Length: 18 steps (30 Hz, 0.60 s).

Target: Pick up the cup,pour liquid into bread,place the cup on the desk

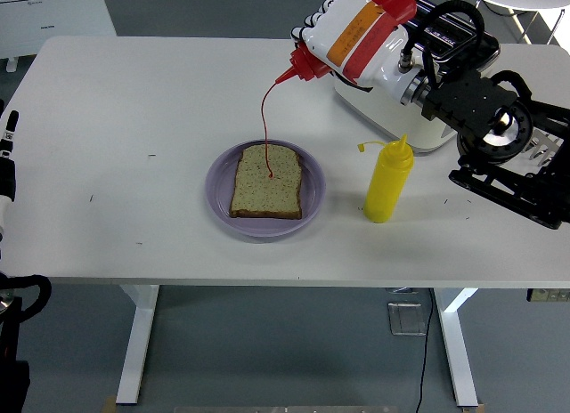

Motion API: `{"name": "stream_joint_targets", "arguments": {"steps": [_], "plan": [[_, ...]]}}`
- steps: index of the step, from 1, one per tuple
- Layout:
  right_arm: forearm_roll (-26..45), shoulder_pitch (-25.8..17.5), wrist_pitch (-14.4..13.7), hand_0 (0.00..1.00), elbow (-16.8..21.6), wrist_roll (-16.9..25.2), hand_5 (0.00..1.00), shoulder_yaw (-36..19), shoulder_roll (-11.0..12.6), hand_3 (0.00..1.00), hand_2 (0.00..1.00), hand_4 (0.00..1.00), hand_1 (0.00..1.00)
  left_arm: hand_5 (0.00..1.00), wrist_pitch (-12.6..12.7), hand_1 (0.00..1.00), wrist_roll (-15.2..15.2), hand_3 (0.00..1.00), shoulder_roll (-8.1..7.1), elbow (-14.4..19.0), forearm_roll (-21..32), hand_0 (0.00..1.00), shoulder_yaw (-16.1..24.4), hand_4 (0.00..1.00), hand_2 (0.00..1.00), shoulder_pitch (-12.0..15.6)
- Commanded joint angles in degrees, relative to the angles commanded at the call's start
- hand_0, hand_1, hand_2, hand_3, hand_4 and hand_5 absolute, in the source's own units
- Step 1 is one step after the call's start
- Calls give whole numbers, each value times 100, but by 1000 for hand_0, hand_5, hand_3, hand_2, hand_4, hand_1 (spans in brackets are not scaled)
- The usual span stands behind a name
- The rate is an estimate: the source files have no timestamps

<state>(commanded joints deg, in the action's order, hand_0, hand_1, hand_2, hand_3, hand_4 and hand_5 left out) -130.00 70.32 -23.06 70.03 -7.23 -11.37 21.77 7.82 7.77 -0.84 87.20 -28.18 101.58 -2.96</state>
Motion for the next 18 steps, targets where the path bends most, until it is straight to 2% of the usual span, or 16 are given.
{"name": "stream_joint_targets", "arguments": {"steps": [6, 11, 14, 18], "plan": [[0, -49, -45, 274, 156, -43, 59, -704, 217, 526, 416, 318, 305, 998, 5, 789, 10, 787, -15, 9, -2, 810, 65, 479, 822, 26], [0, -151, -12, 286, 426, 3, 55, -1205, 264, 526, 416, 310, 306, 998, 1, 788, 6, 788, -5, 4, -3, 809, 25, 477, 822, 12], [0, -203, 163, 289, 622, -58, 47, -1439, 272, 525, 415, 309, 307, 998, 2, 787, 5, 788, -5, 1, -2, 809, 14, 476, 821, 6], [746, -299, 426, 289, 838, -168, 47, -1853, 279, 525, 415, 309, 307, 998, 3, 787, 8, 788, -7, 0, 0, 809, 16, 476, 821, 8]]}}
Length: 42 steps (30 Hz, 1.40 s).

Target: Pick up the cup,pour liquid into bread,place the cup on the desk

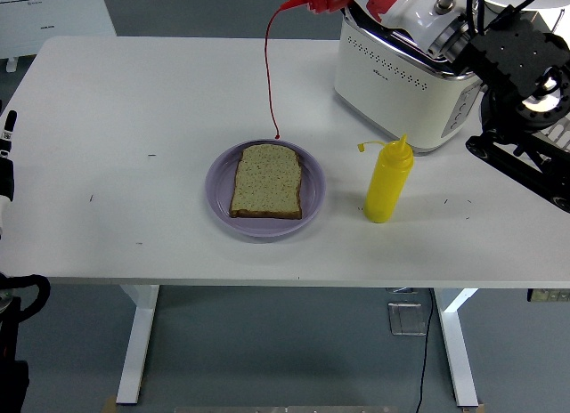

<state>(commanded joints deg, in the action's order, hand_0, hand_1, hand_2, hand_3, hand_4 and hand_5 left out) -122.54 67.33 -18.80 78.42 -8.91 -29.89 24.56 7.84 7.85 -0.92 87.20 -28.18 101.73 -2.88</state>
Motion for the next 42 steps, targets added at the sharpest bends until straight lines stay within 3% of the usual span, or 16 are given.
{"name": "stream_joint_targets", "arguments": {"steps": [7, 15, 25, 30, 34, 42], "plan": [[1705, -337, 315, 287, 259, -370, 45, -900, 27, 522, 414, 313, 306, 998, 1, 785, 1, 787, 5, -2, 0, 807, -11, 475, 821, 10], [3642, -831, 313, 289, 213, -641, 36, -1830, -10, 518, 412, 318, 303, 998, 1, 785, 3, 786, 12, -3, 1, 807, -20, 477, 818, 15], [6011, -1271, 224, 289, 65, -174, 28, -2831, -9, 516, 412, 329, 302, 998, 0, 784, 4, 785, 19, -8, 0, 805, -47, 476, 817, 19], [7277, -1581, 449, 287, 101, 177, 21, -3440, -25, 517, 411, 330, 303, 998, 0, 783, 4, 784, 23, -8, -1, 806, -59, 477, 817, 28], [8208, -1839, 461, 287, 124, 327, 18, -3861, 19, 518, 410, 325, 301, 998, 2, 782, 6, 784, 27, -7, -1, 805, -56, 477, 816, 42], [9882, -2373, 590, 282, 92, 655, 21, -4152, 193, 519, 409, 316, 299, 998, 2, 782, 7, 784, 37, -13, -3, 805, -68, 477, 815, 45]]}}
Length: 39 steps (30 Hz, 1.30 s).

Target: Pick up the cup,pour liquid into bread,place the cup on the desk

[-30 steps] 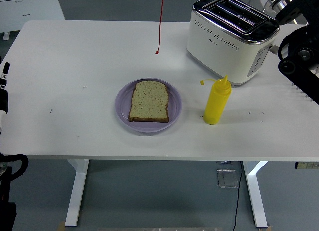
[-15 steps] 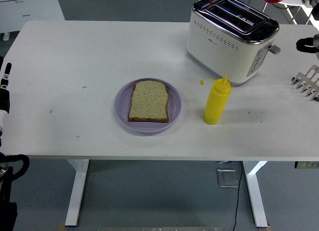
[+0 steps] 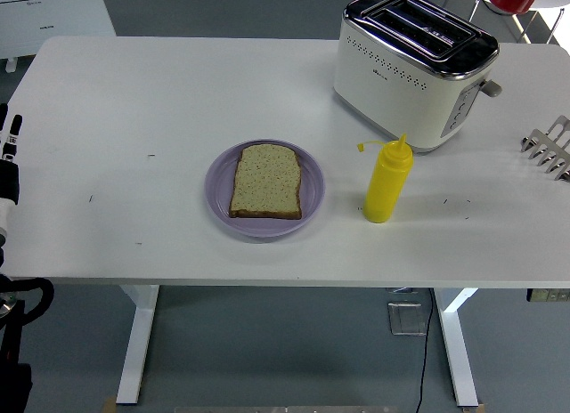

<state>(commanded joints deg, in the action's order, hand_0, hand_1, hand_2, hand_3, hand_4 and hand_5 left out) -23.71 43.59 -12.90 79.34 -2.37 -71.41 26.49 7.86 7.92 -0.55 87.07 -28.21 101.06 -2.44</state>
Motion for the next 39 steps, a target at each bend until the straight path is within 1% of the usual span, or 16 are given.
{"name": "stream_joint_targets", "arguments": {"steps": [4, 9, 13, 17, 20, 23, 27, 28, 30, 31, 32, 34, 39], "plan": [[-221, -313, 117, 284, 12, 356, 31, -43, 62, 521, 409, 303, 298, 998, -1, 782, 0, 784, 3, -2, -1, 805, -3, 478, 813, 0], [-725, -690, 88, 290, 28, 844, 33, -88, 93, 521, 409, 303, 299, 998, -2, 781, 0, 783, 9, -17, 1, 805, 4, 478, 813, -4], [-1251, -1033, -61, 290, -18, 1212, 33, -99, 103, 521, 409, 303, 299, 998, 0, 781, 0, 783, 13, -17, -1, 805, 16, 478, 813, -4], [-1709, -1315, -219, 298, -86, 1451, 31, -93, 104, 521, 409, 308, 304, 998, 1, 781, 1, 783, 10, -15, -2, 805, 23, 478, 812, -7], [-1861, -1458, -307, 307, -128, 1582, 33, -81, 97, 520, 409, 314, 311, 998, 0, 781, 0, 783, 11, -16, -2, 805, 16, 477, 811, -14], [-2074, -1650, -447, 307, -210, 1836, 33, -23, 74, 520, 409, 314, 311, 998, 0, 781, 0, 783, 13, -19, -1, 805, 10, 477, 811, -21], [-2170, -1852, -676, 325, -328, 2193, 43, 48, 17, 518, 408, 327, 320, 998, 0, 781, 1, 783, 14, -20, -2, 805, 4, 477, 810, -26], [-2176, -1864, -693, 325, -335, 2222, 43, 52, 13, 518, 408, 327, 320, 998, 0, 781, 1, 783, 14, -20, -2, 805, 4, 477, 810, -26], [-2065, -2020, -847, 325, -409, 2508, 43, 97, -43, 518, 408, 327, 320, 998, 0, 781, 1, 783, 13, -21, -2, 805, -1, 477, 810, -26], [-2037, -2058, -879, 325, -426, 2617, 43, 106, -57, 518, 408, 327, 320, 998, 0, 781, 1, 783, 12, -21, -3, 805, -2, 477, 810, -26], [-1995, -2131, -948, 356, -470, 2758, 44, 110, -97, 516, 409, 325, 338, 998, -1, 781, 1, 782, 13, -22, -4, 804, -4, 477, 811, -26], [-1917, -2230, -1037, 356, -537, 2976, 44, 115, -154, 516, 409, 325, 338, 998, 0, 781, 0, 782, 12, -24, -4, 804, -10, 477, 811, -26], [-1817, -2434, -1185, 366, -738, 3368, 51, 200, -274, 516, 411, 319, 349, 998, 1, 781, 3, 780, 13, -25, -6, 804, -14, 477, 810, -23]]}}
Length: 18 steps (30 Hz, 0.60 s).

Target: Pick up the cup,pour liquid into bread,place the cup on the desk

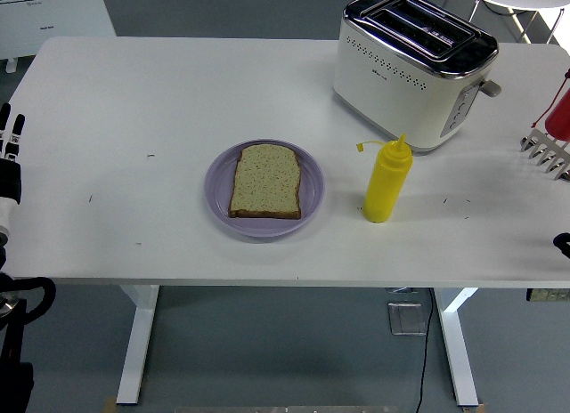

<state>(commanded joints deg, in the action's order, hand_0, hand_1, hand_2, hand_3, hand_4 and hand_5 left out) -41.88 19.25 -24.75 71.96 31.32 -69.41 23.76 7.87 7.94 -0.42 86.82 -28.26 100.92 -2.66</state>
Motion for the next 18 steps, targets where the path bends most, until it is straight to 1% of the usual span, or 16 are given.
{"name": "stream_joint_targets", "arguments": {"steps": [4, 5, 7, 9, 10, 18], "plan": [[23, -154, -102, 366, -168, 231, 51, 67, -111, 516, 411, 319, 349, 998, 0, 781, 0, 780, -2, -3, 0, 804, -13, 477, 810, -10], [20, -173, -115, 382, -184, 258, 55, 76, -123, 516, 411, 318, 347, 998, 0, 781, 0, 780, -1, -4, 0, 805, -15, 478, 810, -11], [-36, -274, -221, 382, -263, 405, 55, 119, -185, 516, 411, 318, 347, 998, -2, 781, 0, 780, 0, -11, -1, 805, -21, 478, 810, -16], [-48, -316, -263, 382, -295, 456, 55, 138, -214, 516, 411, 318, 347, 998, -1, 781, 0, 780, 1, -13, -1, 805, -23, 478, 810, -17], [-59, -395, -350, 382, -343, 566, 55, 167, -267, 516, 411, 318, 347, 998, -2, 781, 1, 780, 1, -16, 1, 805, -24, 478, 810, -15], [262, -625, -733, 390, -615, 566, 65, 280, -544, 513, 410, 326, 344, 998, -2, 781, 1, 779, 1, -21, -1, 806, -40, 478, 810, -12]]}}
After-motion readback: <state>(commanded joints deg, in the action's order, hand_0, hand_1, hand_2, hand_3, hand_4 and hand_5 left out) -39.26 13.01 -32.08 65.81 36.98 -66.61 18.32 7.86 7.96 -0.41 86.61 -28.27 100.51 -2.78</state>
